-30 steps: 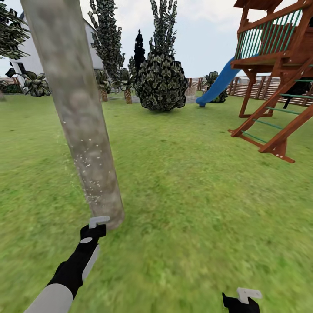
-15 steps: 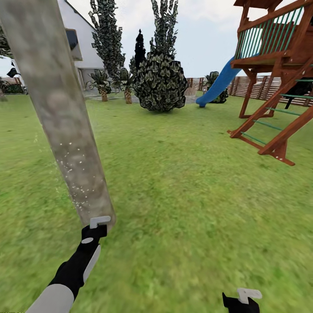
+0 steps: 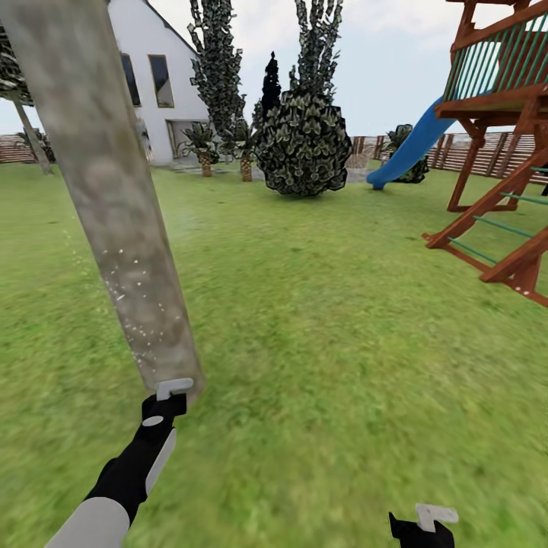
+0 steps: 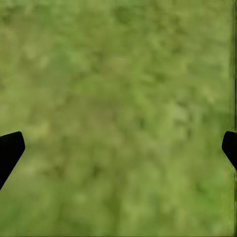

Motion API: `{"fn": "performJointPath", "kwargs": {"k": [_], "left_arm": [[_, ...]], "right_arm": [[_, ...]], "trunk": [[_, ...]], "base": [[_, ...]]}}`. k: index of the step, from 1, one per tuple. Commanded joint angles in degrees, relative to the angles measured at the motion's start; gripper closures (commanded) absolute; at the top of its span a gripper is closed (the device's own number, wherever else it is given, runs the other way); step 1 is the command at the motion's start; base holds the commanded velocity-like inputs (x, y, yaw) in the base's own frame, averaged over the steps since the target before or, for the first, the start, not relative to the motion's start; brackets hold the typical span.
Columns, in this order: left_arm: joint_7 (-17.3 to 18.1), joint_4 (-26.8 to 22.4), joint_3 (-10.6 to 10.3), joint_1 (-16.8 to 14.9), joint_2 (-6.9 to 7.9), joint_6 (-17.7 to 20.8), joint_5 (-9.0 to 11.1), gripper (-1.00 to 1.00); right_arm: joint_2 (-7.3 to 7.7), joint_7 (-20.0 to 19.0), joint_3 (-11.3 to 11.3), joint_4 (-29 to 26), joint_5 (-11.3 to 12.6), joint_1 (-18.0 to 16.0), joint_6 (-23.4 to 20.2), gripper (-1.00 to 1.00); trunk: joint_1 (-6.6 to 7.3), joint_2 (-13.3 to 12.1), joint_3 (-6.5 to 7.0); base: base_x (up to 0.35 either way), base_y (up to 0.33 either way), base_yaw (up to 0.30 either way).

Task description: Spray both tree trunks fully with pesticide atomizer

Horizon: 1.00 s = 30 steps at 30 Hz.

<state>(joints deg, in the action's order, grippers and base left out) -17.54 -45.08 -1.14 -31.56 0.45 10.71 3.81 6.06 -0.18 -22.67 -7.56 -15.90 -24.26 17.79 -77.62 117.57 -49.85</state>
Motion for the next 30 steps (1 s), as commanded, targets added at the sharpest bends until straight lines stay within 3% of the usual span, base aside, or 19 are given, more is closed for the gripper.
{"fn": "performJointPath", "kwargs": {"k": [1, 30], "left_arm": [[-0.03, -0.01, 0.0, 0.0, 0.0, 0.01, -0.03, 1.0], [-0.07, -0.01, 0.08, -0.04, -0.01, 0.18, 0.05, 1.0]], "right_arm": [[0.0, 0.0, 0.0, 0.0, 0.0, 0.0, -0.03, -1.0], [0.0, 0.0, 0.01, 0.0, -0.01, 0.0, -0.04, -1.0]], "trunk": [[0.0, 0.0, 0.0], [0.0, 0.0, 0.0]], "base": [[0.083, -0.267, 0.017], [0.084, -0.267, 0.261]]}}
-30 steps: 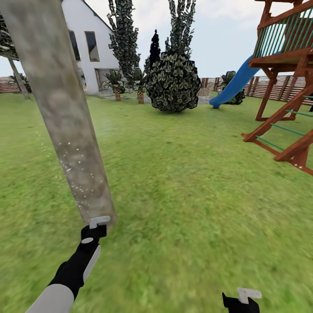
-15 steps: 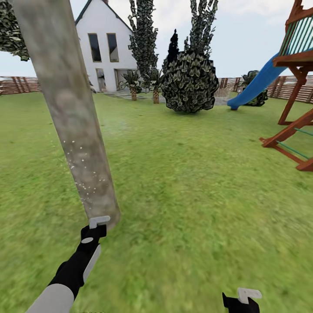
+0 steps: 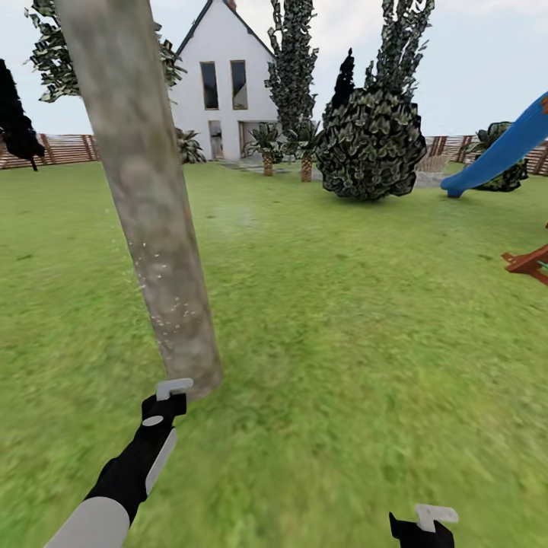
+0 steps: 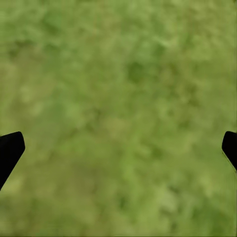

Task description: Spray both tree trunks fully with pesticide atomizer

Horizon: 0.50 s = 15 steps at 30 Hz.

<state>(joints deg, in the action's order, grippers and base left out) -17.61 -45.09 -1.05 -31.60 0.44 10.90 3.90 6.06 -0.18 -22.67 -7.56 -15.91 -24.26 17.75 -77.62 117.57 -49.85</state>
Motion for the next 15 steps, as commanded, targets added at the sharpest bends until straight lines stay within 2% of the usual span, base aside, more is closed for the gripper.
{"fn": "performJointPath", "kwargs": {"k": [1, 3, 9, 15], "left_arm": [[0.0, 0.0, 0.0, 0.01, 0.0, 0.0, -0.03, 1.0], [0.02, 0.0, 0.0, 0.04, -0.03, 0.0, -0.03, 1.0], [0.03, 0.0, 0.0, -0.01, -0.23, 0.0, -0.03, 1.0], [-0.03, 0.0, 0.06, -0.01, -0.3, 0.0, -0.03, 1.0]], "right_arm": [[0.0, 0.0, 0.0, 0.0, 0.0, 0.0, 0.0, -1.0], [0.0, 0.0, -0.01, -0.05, 0.0, 0.0, 0.0, -1.0], [0.01, 0.0, -0.01, -0.09, 0.09, 0.0, 0.08, -1.0], [0.0, 0.0, -0.01, -0.09, 0.06, 0.0, 0.08, -1.0]], "trunk": [[0.0, 0.0, 0.0], [0.0, 0.0, 0.0], [0.0, 0.0, 0.0], [0.0, 0.0, 0.0]], "base": [[0.085, -0.267, 0.277], [0.085, -0.267, 0.194], [0.084, -0.267, 0.045], [0.084, -0.267, 0.263]]}}
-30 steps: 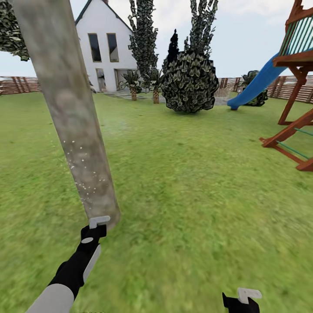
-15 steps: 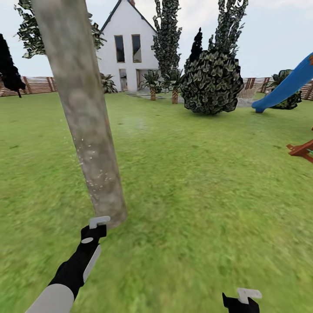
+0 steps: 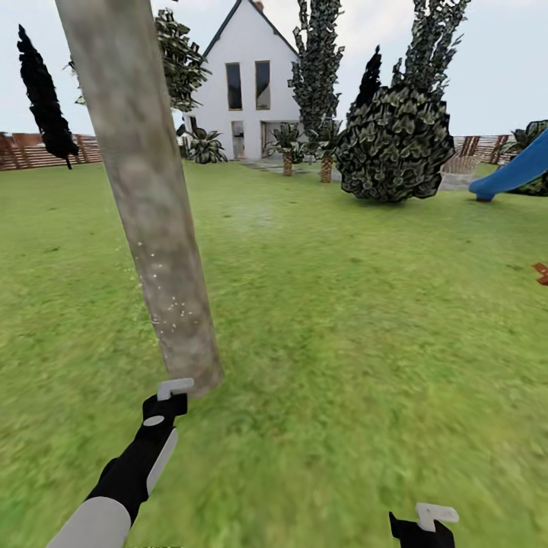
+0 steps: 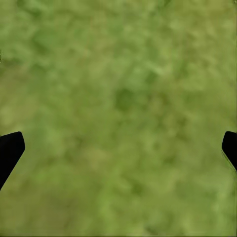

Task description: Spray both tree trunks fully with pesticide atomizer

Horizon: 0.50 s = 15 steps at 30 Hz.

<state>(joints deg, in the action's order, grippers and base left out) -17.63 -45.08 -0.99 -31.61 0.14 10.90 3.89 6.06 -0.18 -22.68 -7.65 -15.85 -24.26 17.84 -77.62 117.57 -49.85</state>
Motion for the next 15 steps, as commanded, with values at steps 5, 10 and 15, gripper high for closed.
{"fn": "performJointPath", "kwargs": {"k": [5, 10, 15], "left_arm": [[-0.03, 0.0, 0.11, 0.0, 0.04, 0.0, -0.02, 1.0], [-0.03, 0.0, 0.12, 0.01, 0.04, 0.0, -0.02, 1.0], [-0.03, 0.0, 0.12, 0.02, 0.04, 0.0, -0.02, 1.0]], "right_arm": [[0.0, 0.0, 0.0, 0.0, 0.01, 0.0, -0.02, -1.0], [0.0, 0.0, 0.0, 0.0, 0.0, 0.0, -0.01, -1.0], [0.0, 0.0, 0.0, 0.0, -0.02, 0.0, -0.02, -1.0]], "trunk": [[0.0, 0.0, 0.0], [0.0, 0.0, 0.0], [0.0, 0.0, 0.0]], "base": [[0.084, -0.267, 0.276], [0.084, -0.267, 0.272], [0.084, -0.267, 0.26]]}}
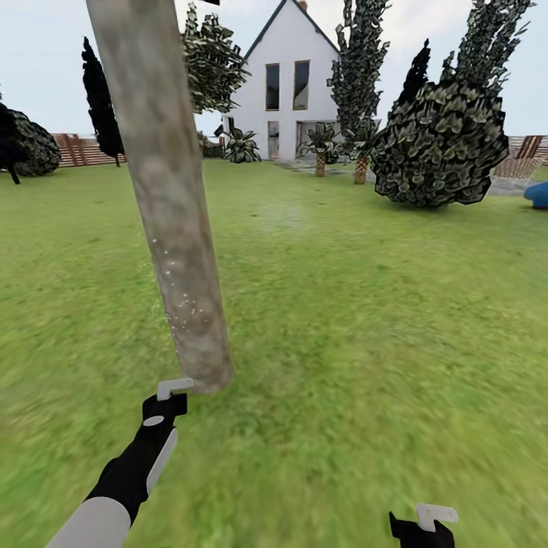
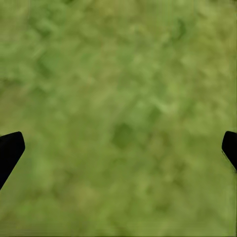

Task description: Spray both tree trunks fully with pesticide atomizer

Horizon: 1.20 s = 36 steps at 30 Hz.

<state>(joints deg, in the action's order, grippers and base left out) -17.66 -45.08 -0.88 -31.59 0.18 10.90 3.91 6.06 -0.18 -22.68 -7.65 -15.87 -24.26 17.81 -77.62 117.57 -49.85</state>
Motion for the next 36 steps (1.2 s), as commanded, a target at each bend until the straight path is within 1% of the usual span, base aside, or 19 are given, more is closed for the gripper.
{"fn": "performJointPath", "kwargs": {"k": [1, 9, 21, 30, 34, 35, 36], "left_arm": [[0.0, 0.0, 0.0, 0.01, 0.0, -0.01, -0.04, 1.0], [0.0, 0.0, 0.0, 0.03, 0.0, -0.04, -0.04, 1.0], [0.0, 0.0, 0.0, 0.0, 0.0, -0.01, -0.04, 1.0], [-0.07, -0.06, 0.19, -0.05, 0.0, 0.16, -0.09, 1.0], [-0.11, -0.01, 0.24, -0.05, 0.68, 0.48, -0.17, 1.0], [-0.16, 1.94, 0.79, -0.05, 0.86, 0.51, -0.22, 1.0], [-0.15, 3.8, 1.84, -0.05, 0.87, 0.38, -0.27, 1.0]], "right_arm": [[0.0, 0.0, 0.0, 0.0, 0.0, 0.0, 0.0, -1.0], [0.0, 0.0, 0.0, 0.0, 0.01, 0.0, 0.03, -1.0], [0.02, 0.0, 0.0, -0.07, 0.01, 0.0, 0.02, -1.0], [0.17, 0.26, 0.0, 0.0, -0.11, 0.0, -0.02, -1.0], [0.18, 0.12, 0.0, -0.08, -0.04, 0.0, 0.02, -1.0], [0.18, 0.1, 0.0, -0.09, -0.04, 0.0, 0.03, -1.0], [0.18, 0.09, 0.0, -0.09, -0.04, 0.0, 0.03, -1.0]], "trunk": [[0.0, 0.0, 0.0], [0.0, 0.0, 0.0], [0.0, 0.0, 0.0], [0.0, 0.0, 0.0], [0.0, 0.0, 0.0], [0.0, 0.0, 0.0], [0.0, 0.0, 0.0]], "base": [[0.085, -0.267, 0.239], [0.084, -0.267, 0.05], [0.085, -0.267, 0.251], [0.151, -0.254, 0.017], [0.214, -0.215, 0.0], [0.23, -0.201, 0.0], [0.233, -0.198, 0.044]]}}
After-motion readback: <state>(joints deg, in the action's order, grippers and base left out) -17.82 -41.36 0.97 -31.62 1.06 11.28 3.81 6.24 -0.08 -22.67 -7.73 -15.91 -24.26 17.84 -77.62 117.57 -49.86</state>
